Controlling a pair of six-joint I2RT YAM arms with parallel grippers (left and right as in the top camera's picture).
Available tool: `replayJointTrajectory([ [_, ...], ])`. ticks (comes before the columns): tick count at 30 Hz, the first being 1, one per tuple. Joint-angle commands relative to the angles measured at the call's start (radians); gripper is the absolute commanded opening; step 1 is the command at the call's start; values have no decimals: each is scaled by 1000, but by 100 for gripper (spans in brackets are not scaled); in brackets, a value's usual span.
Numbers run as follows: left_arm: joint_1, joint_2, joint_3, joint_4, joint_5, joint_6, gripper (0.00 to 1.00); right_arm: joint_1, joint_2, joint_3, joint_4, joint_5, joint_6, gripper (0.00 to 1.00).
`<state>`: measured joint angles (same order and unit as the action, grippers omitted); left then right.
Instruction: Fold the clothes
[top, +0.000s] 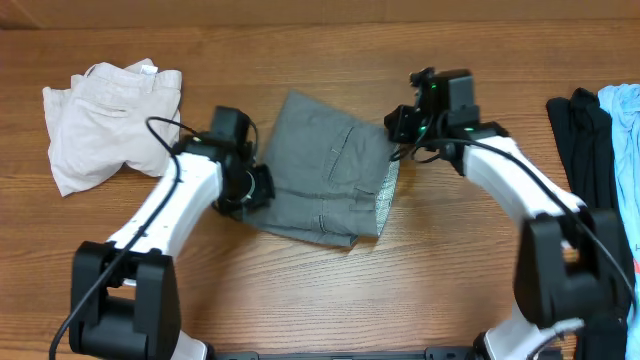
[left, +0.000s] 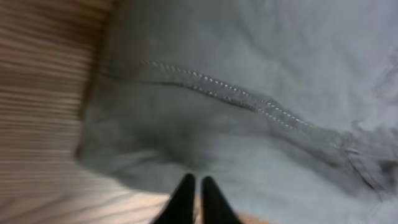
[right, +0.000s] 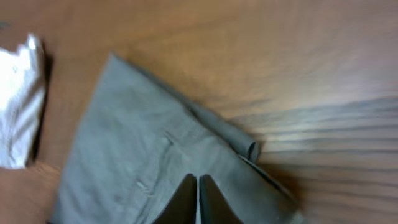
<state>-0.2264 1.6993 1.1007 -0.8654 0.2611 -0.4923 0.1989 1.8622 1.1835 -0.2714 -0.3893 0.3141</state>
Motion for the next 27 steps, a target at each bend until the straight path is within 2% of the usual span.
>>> replayJointTrajectory([
  [1,-36,-18,-74,24,-24,-74,4,13,72,1,15,-91,8,4],
  [8,-52,-18,-172,133,-114,-96,4,14,149,1,-34,33,8,4],
  [11,-36,-18,-184,210,-200,-95,6,14,143,13,-195,106,86,4],
  [15,-5,-14,-184,305,-276,-87,8,33,142,20,-421,74,154,4],
  [19,40,12,-183,447,-255,-79,10,90,134,20,-531,74,159,4],
  [23,93,21,-165,554,-164,-61,17,159,111,20,-577,84,190,4],
  [25,131,19,-118,533,-92,-55,20,177,81,20,-575,129,216,4],
  [27,173,19,-46,448,-33,-45,29,179,39,22,-569,177,217,4],
])
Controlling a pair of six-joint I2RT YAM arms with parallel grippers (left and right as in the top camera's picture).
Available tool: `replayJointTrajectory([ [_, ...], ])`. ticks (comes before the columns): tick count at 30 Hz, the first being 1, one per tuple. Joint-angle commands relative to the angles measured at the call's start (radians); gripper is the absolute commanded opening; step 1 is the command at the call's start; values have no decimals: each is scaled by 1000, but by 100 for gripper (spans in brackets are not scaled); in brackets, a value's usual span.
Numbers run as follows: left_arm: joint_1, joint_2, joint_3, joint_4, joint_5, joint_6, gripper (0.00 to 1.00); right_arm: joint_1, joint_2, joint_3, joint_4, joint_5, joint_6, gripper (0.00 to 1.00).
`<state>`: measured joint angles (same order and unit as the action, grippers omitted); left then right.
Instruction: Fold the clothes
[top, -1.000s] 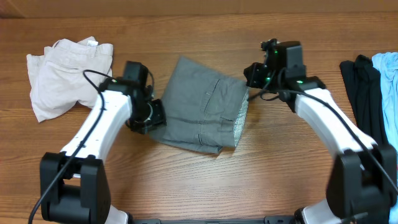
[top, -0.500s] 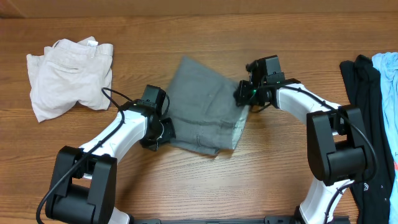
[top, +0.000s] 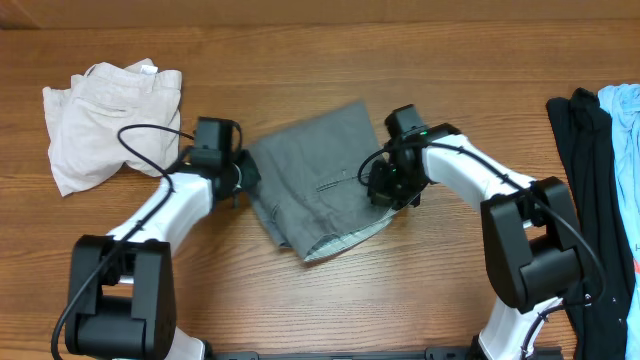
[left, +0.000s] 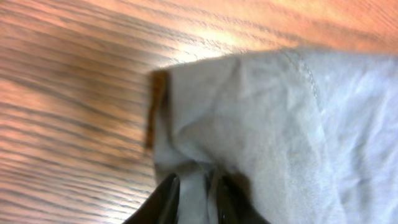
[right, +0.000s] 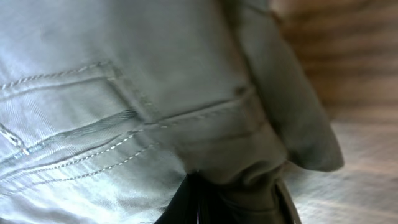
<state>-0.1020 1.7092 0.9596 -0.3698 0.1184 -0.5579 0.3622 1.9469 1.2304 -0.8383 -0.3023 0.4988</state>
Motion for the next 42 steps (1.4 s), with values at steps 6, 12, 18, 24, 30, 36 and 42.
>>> replayJointTrajectory([
  [6,177,9,303,-391,249,32,45,-16,-195,-24,-4,152,-2,4],
  [12,240,10,323,-616,357,34,91,-16,-237,-27,48,114,-153,4],
  [18,216,10,159,-543,476,0,100,2,-204,-34,106,84,-180,4],
  [24,181,10,-54,-282,589,-109,100,14,-122,-34,116,70,-189,4],
  [30,123,10,-138,-97,579,-103,100,16,-66,-34,96,48,-190,4],
  [36,13,13,-140,4,485,-104,100,18,-65,-34,90,39,-193,4],
  [42,-65,35,-140,68,445,-195,100,18,-65,-34,84,39,-193,4],
])
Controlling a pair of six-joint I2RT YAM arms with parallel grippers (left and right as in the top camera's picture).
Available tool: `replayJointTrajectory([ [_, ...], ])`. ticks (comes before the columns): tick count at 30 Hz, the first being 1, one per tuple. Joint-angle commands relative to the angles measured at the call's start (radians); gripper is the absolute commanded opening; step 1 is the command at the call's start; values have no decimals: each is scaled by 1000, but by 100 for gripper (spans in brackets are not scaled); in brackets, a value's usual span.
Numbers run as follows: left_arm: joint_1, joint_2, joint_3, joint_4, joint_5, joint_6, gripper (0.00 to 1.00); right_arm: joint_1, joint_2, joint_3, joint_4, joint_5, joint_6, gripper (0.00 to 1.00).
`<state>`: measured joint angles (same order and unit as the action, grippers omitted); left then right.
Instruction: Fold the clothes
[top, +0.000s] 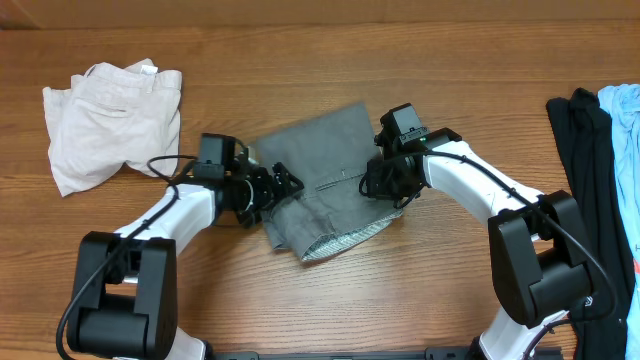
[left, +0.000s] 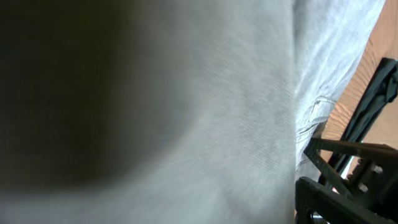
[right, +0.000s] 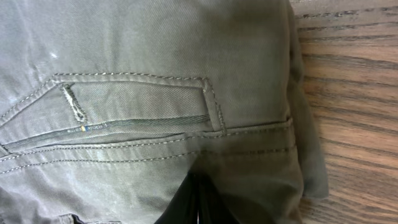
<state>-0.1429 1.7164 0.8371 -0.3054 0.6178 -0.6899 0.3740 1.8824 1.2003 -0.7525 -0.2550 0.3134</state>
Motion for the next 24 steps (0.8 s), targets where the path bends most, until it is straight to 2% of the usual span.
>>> replayJointTrajectory([
  [1,-28,36,-17,3,-64,-67,100,6,0,-4,-3,-9,-8,4],
  [7,-29,130,-26,-66,-76,-46,100,6,0,-4,-5,-9,-8,4],
  [10,-26,175,-54,8,-57,-47,100,6,0,-4,-4,-8,-8,4],
  [14,-26,188,-68,143,-18,-23,93,6,0,-4,-3,-9,-8,4],
  [16,-29,187,-68,189,6,3,80,6,0,-4,-3,-9,-8,4],
  [18,-29,187,-68,208,37,12,60,6,0,-4,-5,-9,-8,4],
  [20,-29,187,-68,204,61,18,25,6,0,-4,-8,-8,-8,4],
  [22,-27,187,-68,197,72,18,6,6,0,-4,-13,-8,-15,4],
  [24,-22,185,-68,193,102,31,4,6,0,-2,-26,-9,-30,4],
])
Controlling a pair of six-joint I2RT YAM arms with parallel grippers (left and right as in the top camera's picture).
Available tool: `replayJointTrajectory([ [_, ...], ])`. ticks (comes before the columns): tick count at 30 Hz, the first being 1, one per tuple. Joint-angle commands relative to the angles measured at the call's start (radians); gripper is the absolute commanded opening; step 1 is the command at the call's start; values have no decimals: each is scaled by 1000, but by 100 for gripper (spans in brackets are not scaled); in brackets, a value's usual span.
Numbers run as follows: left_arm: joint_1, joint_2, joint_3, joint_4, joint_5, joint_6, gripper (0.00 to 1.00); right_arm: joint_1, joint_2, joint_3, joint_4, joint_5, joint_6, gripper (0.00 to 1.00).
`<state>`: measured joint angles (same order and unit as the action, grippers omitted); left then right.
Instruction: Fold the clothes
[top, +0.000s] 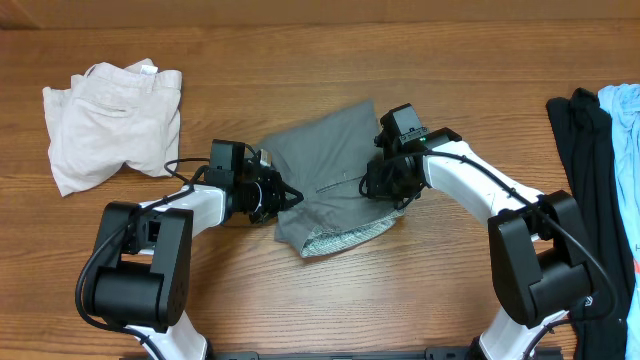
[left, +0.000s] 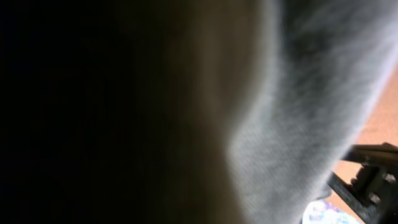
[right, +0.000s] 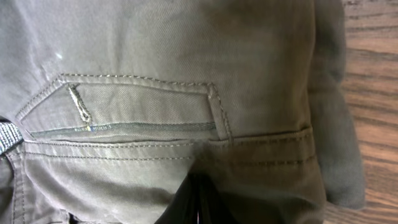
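Grey shorts (top: 335, 165) lie crumpled mid-table, pale lining showing along the near edge. My left gripper (top: 284, 195) lies low at their left edge, its tips reaching into the cloth. The left wrist view is filled by dark shadow and grey fabric (left: 311, 93), so its fingers are hidden. My right gripper (top: 386, 186) rests on the shorts' right side. In the right wrist view its shut fingers (right: 198, 194) press against the cloth just below the back pocket (right: 124, 112).
A cream garment (top: 110, 115) lies bunched at the far left. A black garment (top: 585, 160) and a light blue one (top: 625, 140) lie at the right edge. Bare wooden table (top: 300, 300) runs along the front.
My left gripper has gone slightly further right into the shorts' left edge, and that edge has shifted right with it. My right gripper remains where it was on the right side.
The shorts lay spread wider, my left gripper at their lower left and my right one above their top right corner. Then they lay turned and bunched, with a gripper at each side edge. The left edge has since been pushed inward.
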<state>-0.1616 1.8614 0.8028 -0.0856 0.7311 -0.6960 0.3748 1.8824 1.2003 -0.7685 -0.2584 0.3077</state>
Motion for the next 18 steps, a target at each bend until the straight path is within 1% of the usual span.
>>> replayJointTrajectory([
  [1,-1,36,-33,-26,14,60,4,5,-1,7,-38,-5,-24,4],
  [4,4,-3,-26,-47,55,116,4,-2,-2,66,-166,-5,-30,4],
  [8,19,-140,15,-36,150,149,4,-11,-51,177,-316,-5,-74,4],
  [10,37,-198,59,-8,218,133,4,-11,-95,219,-346,-5,-73,4],
  [12,68,-248,132,-8,255,107,4,-11,-148,266,-366,-5,-73,4],
  [15,125,-292,266,-7,264,58,4,-11,-234,334,-371,-5,-72,4],
  [18,187,-285,421,-6,256,27,4,-10,-291,370,-370,-5,-72,4],
])
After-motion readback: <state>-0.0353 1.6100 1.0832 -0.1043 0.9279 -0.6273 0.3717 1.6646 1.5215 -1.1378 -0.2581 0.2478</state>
